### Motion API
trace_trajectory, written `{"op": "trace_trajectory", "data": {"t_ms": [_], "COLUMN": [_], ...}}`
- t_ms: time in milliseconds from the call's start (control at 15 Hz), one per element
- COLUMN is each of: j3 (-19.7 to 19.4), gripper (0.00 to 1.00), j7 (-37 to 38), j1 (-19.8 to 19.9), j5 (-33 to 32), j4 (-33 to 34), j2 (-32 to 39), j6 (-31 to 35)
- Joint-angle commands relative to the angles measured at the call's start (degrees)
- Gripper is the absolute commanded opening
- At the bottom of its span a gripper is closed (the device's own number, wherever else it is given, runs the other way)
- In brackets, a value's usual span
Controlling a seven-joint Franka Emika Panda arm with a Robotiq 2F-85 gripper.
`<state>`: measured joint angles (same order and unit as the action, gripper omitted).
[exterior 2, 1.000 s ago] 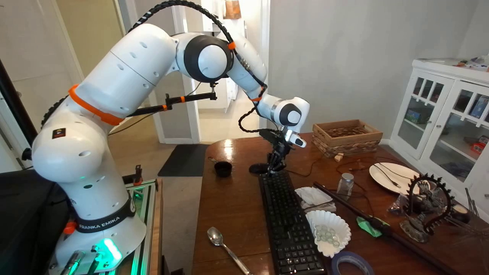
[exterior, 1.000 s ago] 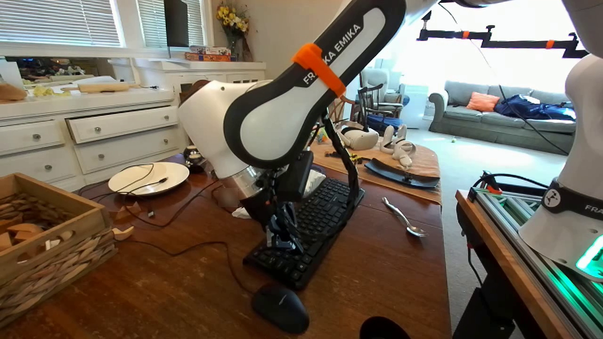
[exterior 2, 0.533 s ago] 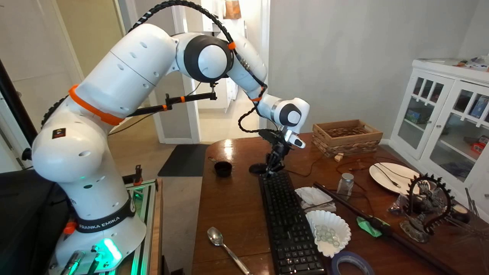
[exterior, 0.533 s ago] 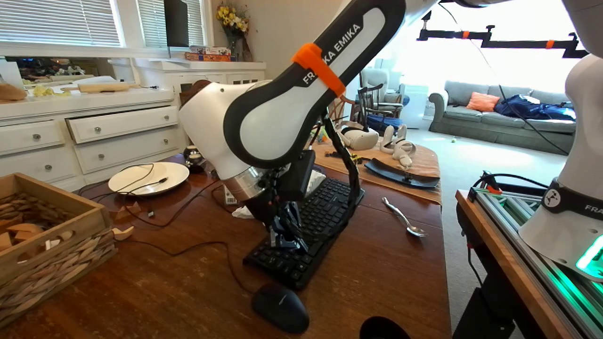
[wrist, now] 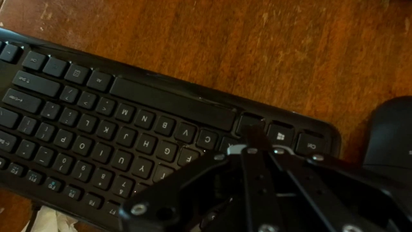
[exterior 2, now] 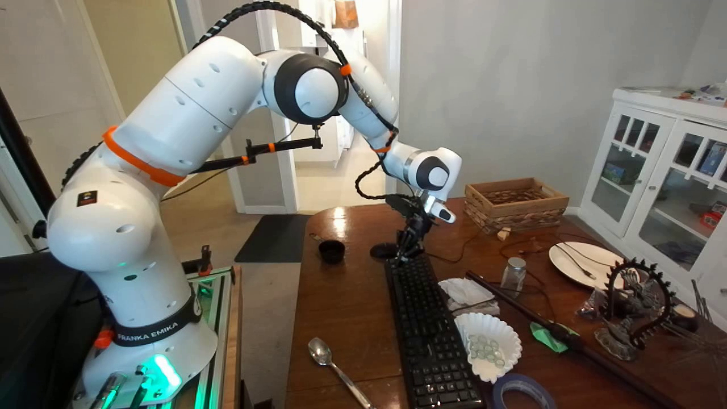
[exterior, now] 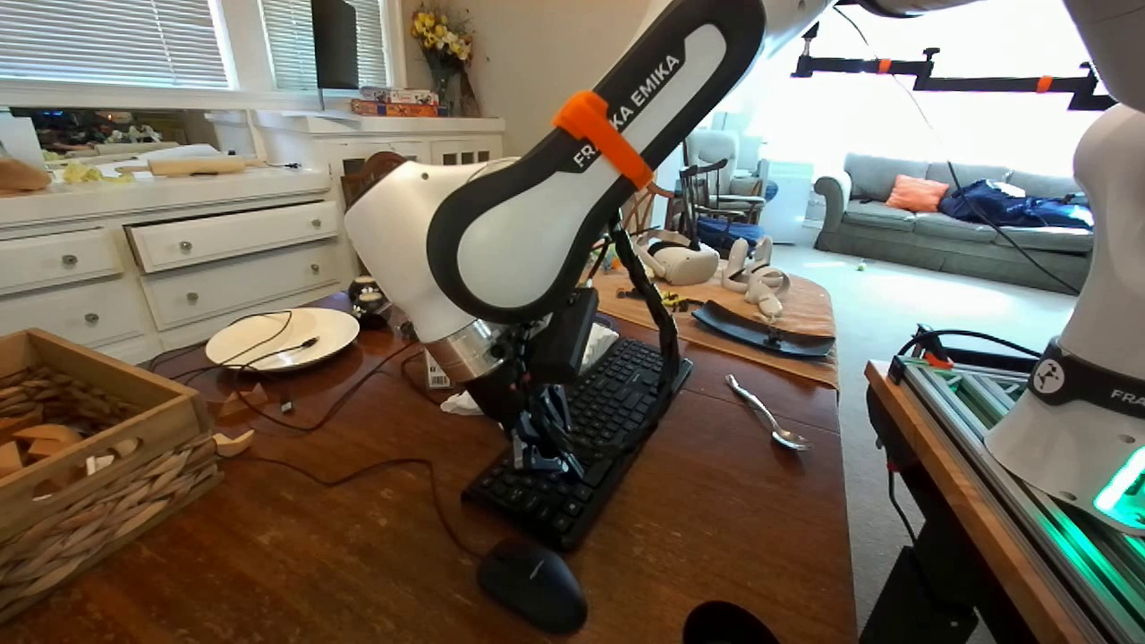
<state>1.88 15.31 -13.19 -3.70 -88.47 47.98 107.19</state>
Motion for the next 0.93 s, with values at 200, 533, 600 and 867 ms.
{"op": "trace_trajectory", "data": {"t_ms": [200, 533, 600, 867], "j3": [0.18, 0.15, 0.16, 0.12], "gripper": [0.00, 0.00, 0.00, 0.00], "j7": [-1.26, -1.94, -2.17, -2.65], "j1": [0.03, 0.09, 0.08, 0.00], "j5": [-0.20, -0.43, -0.53, -0.71], "j4": [0.46, 0.42, 0.36, 0.73], "j2": [1.25, 1.69, 1.75, 2.27], "j6": [1.69, 3.46, 3.97, 4.54]}}
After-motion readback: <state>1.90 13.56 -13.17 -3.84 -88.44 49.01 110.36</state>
